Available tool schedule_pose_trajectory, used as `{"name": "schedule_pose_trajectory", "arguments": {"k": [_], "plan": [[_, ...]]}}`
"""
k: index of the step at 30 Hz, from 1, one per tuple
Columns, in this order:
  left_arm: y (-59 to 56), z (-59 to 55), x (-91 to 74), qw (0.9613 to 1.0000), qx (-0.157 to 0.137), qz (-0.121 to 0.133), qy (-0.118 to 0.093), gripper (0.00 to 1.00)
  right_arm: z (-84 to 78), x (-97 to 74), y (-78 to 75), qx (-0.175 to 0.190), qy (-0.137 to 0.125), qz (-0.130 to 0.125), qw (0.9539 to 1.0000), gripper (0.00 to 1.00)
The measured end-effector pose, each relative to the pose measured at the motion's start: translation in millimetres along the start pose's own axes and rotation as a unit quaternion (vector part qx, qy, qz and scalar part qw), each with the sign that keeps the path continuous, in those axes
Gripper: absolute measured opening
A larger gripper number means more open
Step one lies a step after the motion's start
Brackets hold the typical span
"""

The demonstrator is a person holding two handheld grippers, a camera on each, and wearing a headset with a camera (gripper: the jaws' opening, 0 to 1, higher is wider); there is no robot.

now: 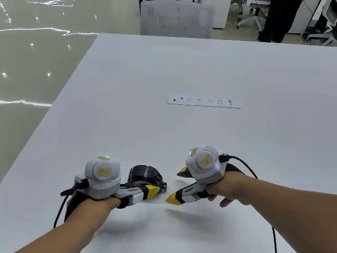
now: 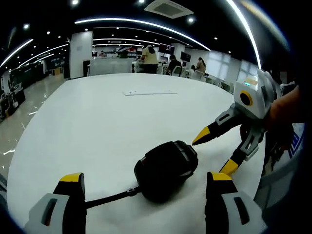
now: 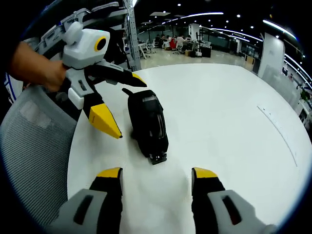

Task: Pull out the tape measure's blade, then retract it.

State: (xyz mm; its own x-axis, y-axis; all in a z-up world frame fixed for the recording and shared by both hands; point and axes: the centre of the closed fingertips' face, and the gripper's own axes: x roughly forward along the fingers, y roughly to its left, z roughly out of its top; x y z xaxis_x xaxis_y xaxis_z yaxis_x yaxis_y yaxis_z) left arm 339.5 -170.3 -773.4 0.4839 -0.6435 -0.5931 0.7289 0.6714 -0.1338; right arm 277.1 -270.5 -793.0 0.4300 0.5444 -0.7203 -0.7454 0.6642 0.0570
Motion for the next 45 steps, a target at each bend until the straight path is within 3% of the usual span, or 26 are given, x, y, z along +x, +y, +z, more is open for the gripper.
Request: {"name": "schedule_pose_trajectory", "arguments": {"k": [2, 4, 6, 7, 10, 14, 15, 17, 19, 22, 26, 29, 34, 40, 45], "plan": [[-1.0, 2.0, -5.5, 0.9998, -0.011, -0.017, -0.006, 1.0, -2.7, -6.6, -2.7, 0.001, -0.004, -0.009, 0.9999, 0.6], [-6.0, 11.3, -11.3, 0.9983, -0.021, -0.045, -0.032, 1.0, -2.9, -16.6, -1.8, 0.014, -0.011, -0.015, 0.9997, 0.61], [-5.3, 15.1, -15.2, 0.9977, -0.007, -0.054, -0.039, 1.0, 1.3, -26.7, -2.6, 0.021, -0.037, -0.025, 0.9988, 0.63], [-7.5, 17.0, -16.9, 0.9969, -0.005, -0.065, -0.044, 1.0, -0.6, -31.5, -3.0, 0.02, -0.036, -0.03, 0.9987, 0.64], [-5.9, 17.8, -22.9, 0.9961, 0.013, -0.074, -0.046, 1.0, -2.6, -46.4, -3.7, 0.027, -0.05, -0.045, 0.9974, 0.65], [-0.7, 17.3, -32.9, 0.9956, 0.011, -0.081, -0.045, 1.0, -10.5, -65.3, -4.9, 0.032, -0.06, -0.063, 0.9957, 0.69], [1.6, 14.8, -33.9, 0.9961, 0.009, -0.079, -0.038, 1.0, -13.0, -69.0, -5.1, 0.035, -0.059, -0.067, 0.9954, 0.72], [5.2, 15.7, -40.0, 0.996, 0.01, -0.076, -0.046, 1.0, -19.6, -78.2, -6.6, 0.044, -0.058, -0.078, 0.9944, 0.76], [7.4, 14.1, -46.3, 0.9962, 0.008, -0.073, -0.047, 1.0, -21.5, -89.1, -7.7, 0.054, -0.073, -0.09, 0.9918, 0.77], [7.8, 12.1, -55.2, 0.9956, 0.02, -0.073, -0.056, 1.0, -28.0, -101.8, -6.7, 0.06, -0.081, -0.101, 0.9897, 0.79], [9.5, 5.5, -66.2, 0.995, 0.049, -0.071, -0.05, 1.0, -41.5, -115.9, -5.0, 0.067, -0.082, -0.116, 0.9876, 0.82], [11.7, 5.7, -75.4, 0.9946, 0.046, -0.075, -0.056, 1.0, -51.9, -125.8, -5.4, 0.078, -0.081, -0.129, 0.9853, 0.86], [16.5, -0.8, -87.1, 0.9944, 0.05, -0.075, -0.055, 1.0, -65.5, -143.9, -3.4, 0.097, -0.103, -0.144, 0.9793, 0.94], [15.1, -6.8, -99.0, 0.9944, 0.063, -0.072, -0.045, 1.0, -94.4, -165.9, 2.0, 0.114, -0.095, -0.152, 0.9773, 0.96], [15.3, -9.6, -105.4, 0.995, 0.051, -0.072, -0.047, 1.0, -117.1, -181.1, 4.5, 0.123, -0.085, -0.163, 0.9752, 0.98]]}}
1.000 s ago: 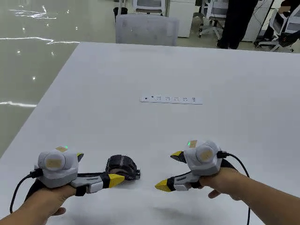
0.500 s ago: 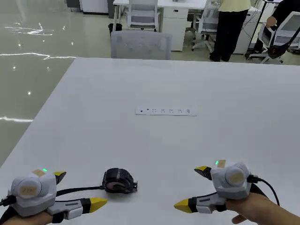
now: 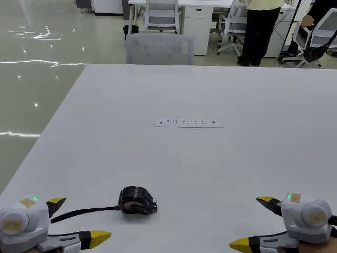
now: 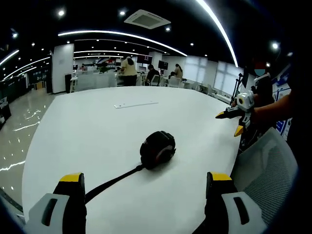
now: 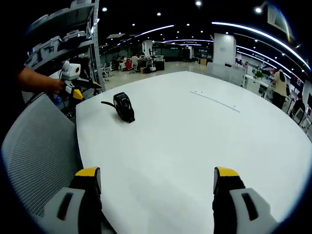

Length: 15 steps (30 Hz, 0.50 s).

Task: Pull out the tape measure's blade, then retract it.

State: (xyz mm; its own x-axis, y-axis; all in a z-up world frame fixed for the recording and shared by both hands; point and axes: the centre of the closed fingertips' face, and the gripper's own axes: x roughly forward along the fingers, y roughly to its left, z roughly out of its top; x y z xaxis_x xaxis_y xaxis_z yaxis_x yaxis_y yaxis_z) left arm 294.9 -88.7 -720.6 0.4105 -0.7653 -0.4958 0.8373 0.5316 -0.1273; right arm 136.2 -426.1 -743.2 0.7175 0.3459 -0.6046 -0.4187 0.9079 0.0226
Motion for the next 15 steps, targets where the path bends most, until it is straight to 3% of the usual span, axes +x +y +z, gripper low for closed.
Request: {"name": "schedule_pose_trajectory", "arguments": {"k": [4, 10, 15], "plan": [[-3.8, -3.7, -4.5, 1.0, -0.003, 0.002, 0.0, 1.0, -6.3, -12.1, -4.8, 0.018, -0.011, -0.014, 0.9997, 1.0], [-2.7, -4.0, -5.6, 1.0, 0.0, 0.0, -0.001, 1.0, -15.3, -20.5, -4.4, 0.002, -0.002, -0.021, 0.9998, 1.0], [2.4, -4.0, -7.1, 0.9999, 0.005, 0.01, -0.002, 1.0, -11.8, -23.2, 0.1, -0.012, 0.0, -0.019, 0.9997, 1.0]]}}
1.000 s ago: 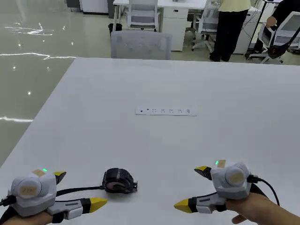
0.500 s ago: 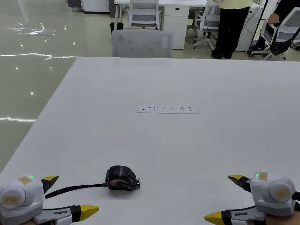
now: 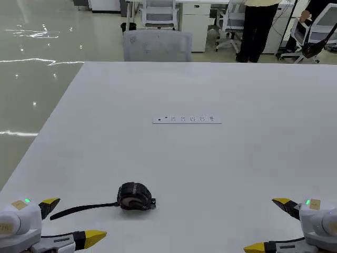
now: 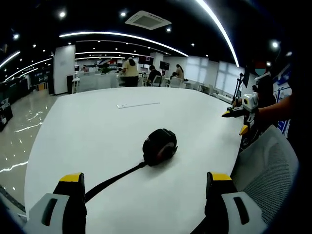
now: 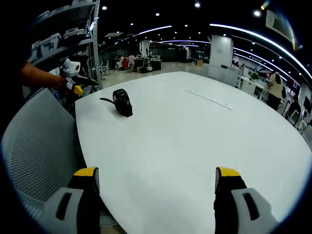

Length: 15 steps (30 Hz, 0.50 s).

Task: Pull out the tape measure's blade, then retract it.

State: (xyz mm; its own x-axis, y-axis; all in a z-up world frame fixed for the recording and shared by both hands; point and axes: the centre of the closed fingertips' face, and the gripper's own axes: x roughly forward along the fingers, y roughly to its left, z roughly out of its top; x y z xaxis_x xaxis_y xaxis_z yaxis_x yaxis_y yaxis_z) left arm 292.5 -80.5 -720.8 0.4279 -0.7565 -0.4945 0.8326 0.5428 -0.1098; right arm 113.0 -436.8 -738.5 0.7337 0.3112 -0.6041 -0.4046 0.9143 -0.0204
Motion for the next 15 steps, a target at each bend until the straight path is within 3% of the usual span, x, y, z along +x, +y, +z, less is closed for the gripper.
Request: {"name": "schedule_pose_trajectory", "arguments": {"k": [8, 15], "plan": [[-1.2, -4.1, -8.0, 0.9999, 0.01, -0.013, 0.003, 1.0, -8.7, -1.3, 2.7, -0.008, 0.007, 0.001, 0.9999, 1.0], [-1.3, -11.7, -13.6, 0.9996, 0.027, -0.009, 0.004, 1.0, -10.5, -8.4, 4.5, -0.008, 0.003, -0.002, 1.0, 1.0]]}}
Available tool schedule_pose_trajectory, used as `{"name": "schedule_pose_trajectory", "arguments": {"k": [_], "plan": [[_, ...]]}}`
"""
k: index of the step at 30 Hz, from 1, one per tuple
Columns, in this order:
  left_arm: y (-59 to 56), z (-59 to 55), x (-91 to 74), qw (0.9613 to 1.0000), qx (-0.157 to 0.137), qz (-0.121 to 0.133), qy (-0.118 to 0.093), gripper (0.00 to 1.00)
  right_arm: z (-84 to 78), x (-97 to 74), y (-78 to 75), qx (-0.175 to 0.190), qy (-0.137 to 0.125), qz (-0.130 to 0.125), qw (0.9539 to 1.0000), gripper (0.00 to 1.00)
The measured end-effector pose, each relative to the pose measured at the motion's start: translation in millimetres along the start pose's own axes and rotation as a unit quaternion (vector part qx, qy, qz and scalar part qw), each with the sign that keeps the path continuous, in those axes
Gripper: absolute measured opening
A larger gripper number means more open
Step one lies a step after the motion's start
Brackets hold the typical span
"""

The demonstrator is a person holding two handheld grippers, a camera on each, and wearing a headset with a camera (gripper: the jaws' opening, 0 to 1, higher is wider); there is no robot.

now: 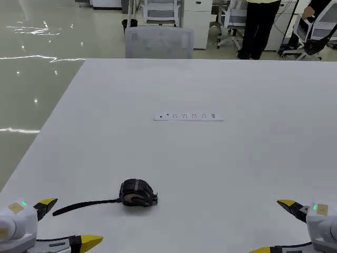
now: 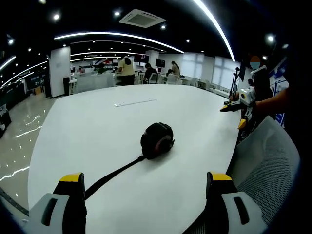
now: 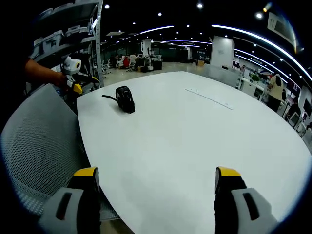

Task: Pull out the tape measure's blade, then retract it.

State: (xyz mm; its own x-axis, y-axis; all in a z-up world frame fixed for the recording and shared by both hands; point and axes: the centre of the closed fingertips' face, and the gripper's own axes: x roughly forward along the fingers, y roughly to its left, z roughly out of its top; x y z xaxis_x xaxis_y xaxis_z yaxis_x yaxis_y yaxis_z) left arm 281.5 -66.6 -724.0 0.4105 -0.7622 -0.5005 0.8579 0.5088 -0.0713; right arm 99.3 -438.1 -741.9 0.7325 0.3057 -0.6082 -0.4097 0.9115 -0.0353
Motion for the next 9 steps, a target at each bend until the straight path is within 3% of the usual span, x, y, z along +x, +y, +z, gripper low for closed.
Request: {"name": "schedule_pose_trajectory", "arguments": {"k": [9], "plan": [[1.7, 9.2, -2.3, 1.0, 0.001, -0.005, -0.005, 1.0, 1.8, -4.6, -2.4, 0.003, -0.008, -0.011, 0.9999, 1.0]]}}
